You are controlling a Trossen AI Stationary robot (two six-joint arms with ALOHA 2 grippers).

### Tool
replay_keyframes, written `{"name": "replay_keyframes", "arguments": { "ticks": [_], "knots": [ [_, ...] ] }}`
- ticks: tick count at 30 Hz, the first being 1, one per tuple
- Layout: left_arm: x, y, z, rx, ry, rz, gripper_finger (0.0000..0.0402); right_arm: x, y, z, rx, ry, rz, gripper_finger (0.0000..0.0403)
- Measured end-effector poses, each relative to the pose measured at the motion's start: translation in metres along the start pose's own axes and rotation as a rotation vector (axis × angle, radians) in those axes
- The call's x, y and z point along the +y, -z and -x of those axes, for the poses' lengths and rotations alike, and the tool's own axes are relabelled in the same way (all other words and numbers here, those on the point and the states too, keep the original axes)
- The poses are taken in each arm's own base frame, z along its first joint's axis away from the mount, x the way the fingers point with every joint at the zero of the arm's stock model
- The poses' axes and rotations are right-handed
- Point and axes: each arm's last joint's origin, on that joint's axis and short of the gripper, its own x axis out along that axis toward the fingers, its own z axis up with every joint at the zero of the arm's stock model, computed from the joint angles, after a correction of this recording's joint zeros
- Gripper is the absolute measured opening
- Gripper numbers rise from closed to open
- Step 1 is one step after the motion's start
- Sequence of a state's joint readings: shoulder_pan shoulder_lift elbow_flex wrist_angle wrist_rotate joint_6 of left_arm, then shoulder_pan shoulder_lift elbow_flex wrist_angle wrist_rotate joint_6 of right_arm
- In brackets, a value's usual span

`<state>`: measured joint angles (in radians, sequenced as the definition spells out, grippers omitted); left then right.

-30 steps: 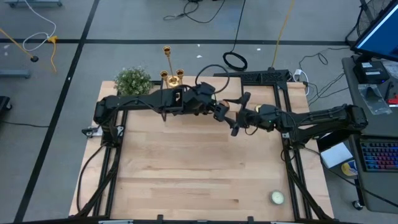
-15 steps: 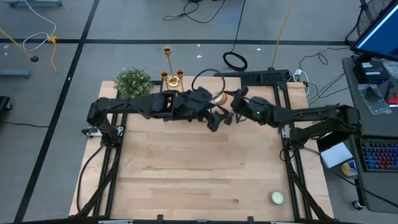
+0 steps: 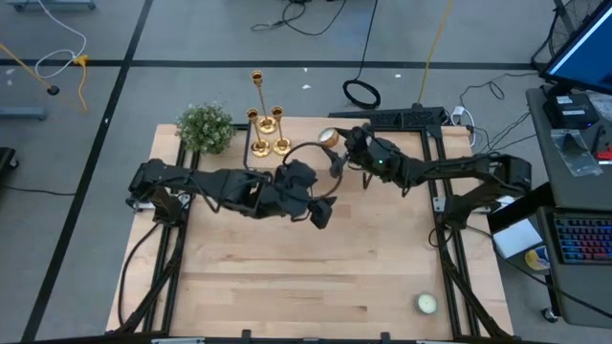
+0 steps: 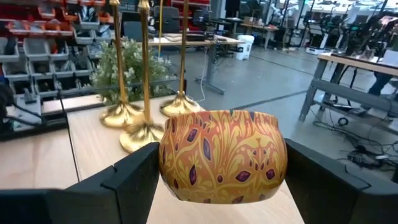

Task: Pick & Place candle stick holders
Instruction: Put the orange patterned scented candle on the shelf

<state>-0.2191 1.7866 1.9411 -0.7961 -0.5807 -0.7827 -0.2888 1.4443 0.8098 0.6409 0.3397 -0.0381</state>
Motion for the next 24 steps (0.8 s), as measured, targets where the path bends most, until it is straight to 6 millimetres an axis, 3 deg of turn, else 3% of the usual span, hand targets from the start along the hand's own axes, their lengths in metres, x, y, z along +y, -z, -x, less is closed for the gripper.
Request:
{"name": "replay_keyframes", "arguments": {
  "ticks": [7, 14, 24],
  "knots": [
    [-0.006, 0.011, 0.006, -0.008, -0.025, 0.004, 0.0365, 0.008, -0.003, -0.025, 0.061, 0.098, 0.025, 0.0295],
    [-0.013, 0.03, 0.013, -0.021, -0.059, 0.011, 0.0365, -0.003, 0.001, -0.031, 0.085, 0.138, -0.073, 0.0296],
    [-0.011, 0.054, 0.03, -0.011, -0.18, 0.069, 0.0365, -0.001, 0.009, -0.034, 0.115, 0.135, -0.084, 0.0298]
  ]
}}
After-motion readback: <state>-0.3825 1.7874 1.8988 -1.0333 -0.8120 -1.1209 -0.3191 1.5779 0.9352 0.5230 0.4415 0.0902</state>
